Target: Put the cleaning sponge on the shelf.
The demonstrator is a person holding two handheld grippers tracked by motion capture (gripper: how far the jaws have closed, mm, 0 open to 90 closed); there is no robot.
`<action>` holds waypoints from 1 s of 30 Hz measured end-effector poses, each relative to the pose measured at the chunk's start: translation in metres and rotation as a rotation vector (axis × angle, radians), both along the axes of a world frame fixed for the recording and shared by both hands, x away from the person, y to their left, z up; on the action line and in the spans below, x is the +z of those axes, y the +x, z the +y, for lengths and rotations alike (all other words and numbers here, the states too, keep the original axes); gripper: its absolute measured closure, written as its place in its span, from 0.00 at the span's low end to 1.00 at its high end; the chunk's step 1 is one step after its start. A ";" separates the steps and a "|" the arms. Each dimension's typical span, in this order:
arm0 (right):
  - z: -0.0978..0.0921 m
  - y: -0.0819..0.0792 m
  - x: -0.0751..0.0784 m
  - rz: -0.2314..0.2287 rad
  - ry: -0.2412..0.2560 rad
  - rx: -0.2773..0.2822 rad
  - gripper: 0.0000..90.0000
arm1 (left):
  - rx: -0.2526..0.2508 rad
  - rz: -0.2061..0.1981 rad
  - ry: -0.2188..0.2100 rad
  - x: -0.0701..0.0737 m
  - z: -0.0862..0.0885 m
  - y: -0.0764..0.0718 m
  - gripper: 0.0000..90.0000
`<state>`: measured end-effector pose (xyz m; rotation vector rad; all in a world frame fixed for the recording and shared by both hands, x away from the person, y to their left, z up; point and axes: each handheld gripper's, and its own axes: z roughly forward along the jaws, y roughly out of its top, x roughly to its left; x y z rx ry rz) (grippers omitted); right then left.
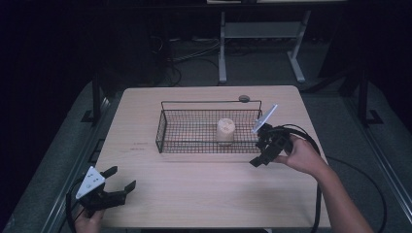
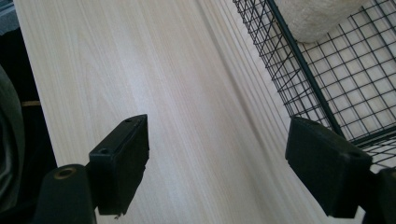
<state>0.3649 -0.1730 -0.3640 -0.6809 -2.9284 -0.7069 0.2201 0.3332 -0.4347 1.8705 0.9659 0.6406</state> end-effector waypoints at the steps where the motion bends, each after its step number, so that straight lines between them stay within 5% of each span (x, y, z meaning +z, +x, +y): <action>1: -0.001 -0.001 -0.001 0.005 -0.001 -0.005 0.23 | -0.001 0.000 0.001 0.000 0.000 0.000 0.15; 30: -0.034 -0.027 -0.028 0.029 0.015 -0.055 0.23 | 0.000 0.010 0.010 -0.001 -0.001 0.001 0.15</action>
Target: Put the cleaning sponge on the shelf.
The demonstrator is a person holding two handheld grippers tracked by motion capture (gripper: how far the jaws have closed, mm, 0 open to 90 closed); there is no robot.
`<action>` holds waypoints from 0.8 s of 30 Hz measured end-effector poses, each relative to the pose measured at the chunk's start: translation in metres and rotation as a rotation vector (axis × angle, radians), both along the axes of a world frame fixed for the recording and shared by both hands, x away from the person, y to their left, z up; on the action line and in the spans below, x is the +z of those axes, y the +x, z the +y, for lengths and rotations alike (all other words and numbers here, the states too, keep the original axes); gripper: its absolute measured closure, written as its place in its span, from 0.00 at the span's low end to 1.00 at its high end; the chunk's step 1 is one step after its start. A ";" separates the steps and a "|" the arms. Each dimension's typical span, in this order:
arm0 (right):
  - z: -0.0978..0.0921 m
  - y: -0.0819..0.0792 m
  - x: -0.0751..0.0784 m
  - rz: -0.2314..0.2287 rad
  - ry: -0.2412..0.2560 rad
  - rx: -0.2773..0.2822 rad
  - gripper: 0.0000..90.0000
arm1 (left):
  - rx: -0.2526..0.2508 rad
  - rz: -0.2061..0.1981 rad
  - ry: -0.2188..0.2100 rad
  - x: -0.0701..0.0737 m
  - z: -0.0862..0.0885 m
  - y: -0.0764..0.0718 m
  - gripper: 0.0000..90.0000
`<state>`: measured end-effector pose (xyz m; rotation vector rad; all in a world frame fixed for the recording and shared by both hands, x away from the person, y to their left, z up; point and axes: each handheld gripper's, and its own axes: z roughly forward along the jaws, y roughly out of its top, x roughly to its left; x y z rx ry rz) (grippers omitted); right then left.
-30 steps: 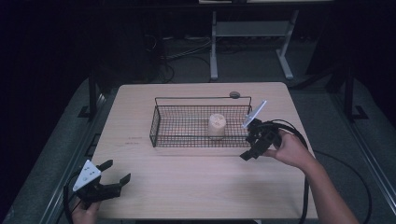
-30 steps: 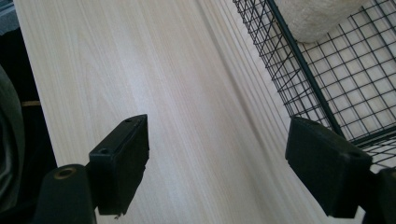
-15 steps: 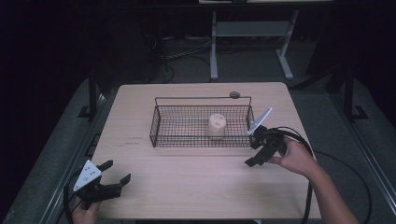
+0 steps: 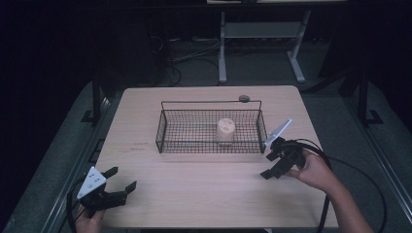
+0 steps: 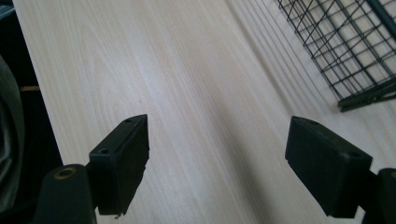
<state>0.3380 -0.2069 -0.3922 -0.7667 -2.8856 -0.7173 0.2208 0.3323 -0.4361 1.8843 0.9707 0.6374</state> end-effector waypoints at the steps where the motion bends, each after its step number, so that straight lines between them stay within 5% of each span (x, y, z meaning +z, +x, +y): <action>1: -0.002 -0.001 -0.001 -0.001 0.003 0.000 0.23 | 0.000 0.000 0.000 0.000 0.000 0.000 0.15; 24: -0.034 -0.031 -0.030 0.023 0.025 -0.065 0.23 | -0.007 0.008 0.015 -0.001 -0.001 0.000 0.15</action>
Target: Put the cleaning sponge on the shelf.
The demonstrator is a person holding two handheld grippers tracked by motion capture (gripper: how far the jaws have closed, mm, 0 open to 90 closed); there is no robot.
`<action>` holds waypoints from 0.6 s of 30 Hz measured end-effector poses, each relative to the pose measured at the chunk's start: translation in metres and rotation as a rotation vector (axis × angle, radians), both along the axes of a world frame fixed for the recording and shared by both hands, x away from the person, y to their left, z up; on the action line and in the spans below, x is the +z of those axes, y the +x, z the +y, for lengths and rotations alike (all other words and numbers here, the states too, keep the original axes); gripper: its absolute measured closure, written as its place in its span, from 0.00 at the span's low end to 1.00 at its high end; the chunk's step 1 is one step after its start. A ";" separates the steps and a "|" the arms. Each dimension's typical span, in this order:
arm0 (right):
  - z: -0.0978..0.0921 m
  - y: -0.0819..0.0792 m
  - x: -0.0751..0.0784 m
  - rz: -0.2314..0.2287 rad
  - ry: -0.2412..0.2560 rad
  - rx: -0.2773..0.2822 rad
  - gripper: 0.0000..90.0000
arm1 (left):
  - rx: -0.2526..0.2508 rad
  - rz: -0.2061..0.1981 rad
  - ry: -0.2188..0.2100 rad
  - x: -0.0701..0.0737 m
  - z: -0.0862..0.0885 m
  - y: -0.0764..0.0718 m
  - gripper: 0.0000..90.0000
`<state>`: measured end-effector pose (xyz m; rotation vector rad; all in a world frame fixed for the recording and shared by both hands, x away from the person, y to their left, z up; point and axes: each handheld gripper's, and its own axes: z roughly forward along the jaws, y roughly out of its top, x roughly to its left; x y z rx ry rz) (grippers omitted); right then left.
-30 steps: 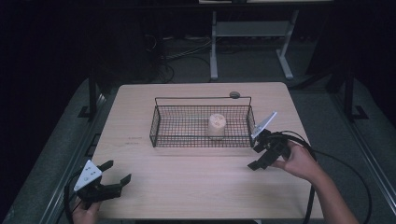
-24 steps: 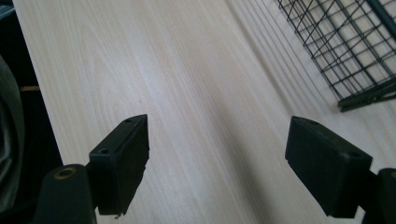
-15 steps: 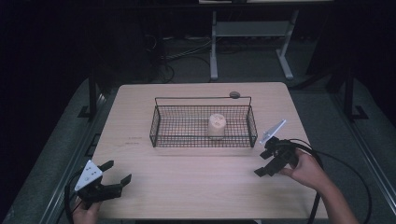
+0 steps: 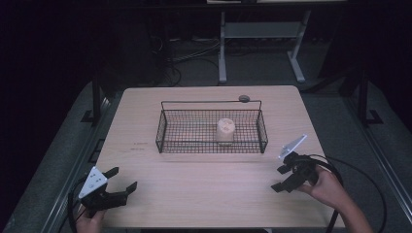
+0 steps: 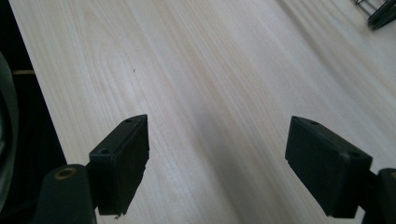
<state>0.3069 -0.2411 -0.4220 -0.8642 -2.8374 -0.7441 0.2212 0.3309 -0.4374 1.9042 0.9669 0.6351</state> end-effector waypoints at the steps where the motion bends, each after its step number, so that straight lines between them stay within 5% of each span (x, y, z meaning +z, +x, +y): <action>1: -0.001 -0.001 -0.001 0.001 0.002 0.001 0.24 | -0.001 0.000 0.001 0.000 0.000 0.000 0.15; 18: -0.011 -0.023 -0.009 -0.041 0.031 -0.001 0.24 | 0.002 0.010 0.007 -0.002 -0.001 0.001 0.15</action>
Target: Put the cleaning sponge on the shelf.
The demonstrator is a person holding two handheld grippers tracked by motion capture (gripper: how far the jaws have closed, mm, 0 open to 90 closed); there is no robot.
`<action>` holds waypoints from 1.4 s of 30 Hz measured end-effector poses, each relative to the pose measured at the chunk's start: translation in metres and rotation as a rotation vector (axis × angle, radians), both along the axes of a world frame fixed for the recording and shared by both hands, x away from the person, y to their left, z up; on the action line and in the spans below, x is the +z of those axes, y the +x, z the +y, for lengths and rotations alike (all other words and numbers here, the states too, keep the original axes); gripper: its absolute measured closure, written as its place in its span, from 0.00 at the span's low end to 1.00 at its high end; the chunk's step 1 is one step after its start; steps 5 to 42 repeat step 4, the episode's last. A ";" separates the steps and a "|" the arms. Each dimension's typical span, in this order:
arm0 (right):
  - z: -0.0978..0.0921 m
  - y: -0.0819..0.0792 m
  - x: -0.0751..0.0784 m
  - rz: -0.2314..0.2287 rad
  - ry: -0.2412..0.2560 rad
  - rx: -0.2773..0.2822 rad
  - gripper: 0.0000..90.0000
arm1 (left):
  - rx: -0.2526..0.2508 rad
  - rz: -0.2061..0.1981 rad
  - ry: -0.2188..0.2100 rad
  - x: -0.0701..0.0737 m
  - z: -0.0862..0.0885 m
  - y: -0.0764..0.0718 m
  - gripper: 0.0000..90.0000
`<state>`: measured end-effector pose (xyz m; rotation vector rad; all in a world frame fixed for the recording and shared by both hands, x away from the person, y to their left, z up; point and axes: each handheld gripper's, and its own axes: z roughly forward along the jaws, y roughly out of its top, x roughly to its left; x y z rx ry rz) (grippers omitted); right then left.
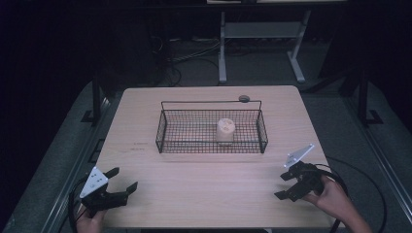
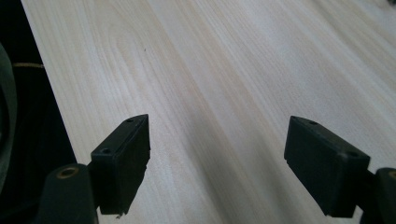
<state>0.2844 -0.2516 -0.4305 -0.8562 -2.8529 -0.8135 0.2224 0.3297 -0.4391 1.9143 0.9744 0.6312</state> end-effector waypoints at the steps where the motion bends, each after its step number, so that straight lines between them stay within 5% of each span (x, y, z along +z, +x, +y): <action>1: 0.000 -0.002 0.000 -0.006 0.003 0.000 0.24 | -0.001 0.000 0.000 0.000 0.000 0.000 0.15; 42: 0.003 -0.006 0.002 -0.026 0.016 0.003 0.24 | -0.005 0.004 0.003 -0.001 -0.001 0.001 0.15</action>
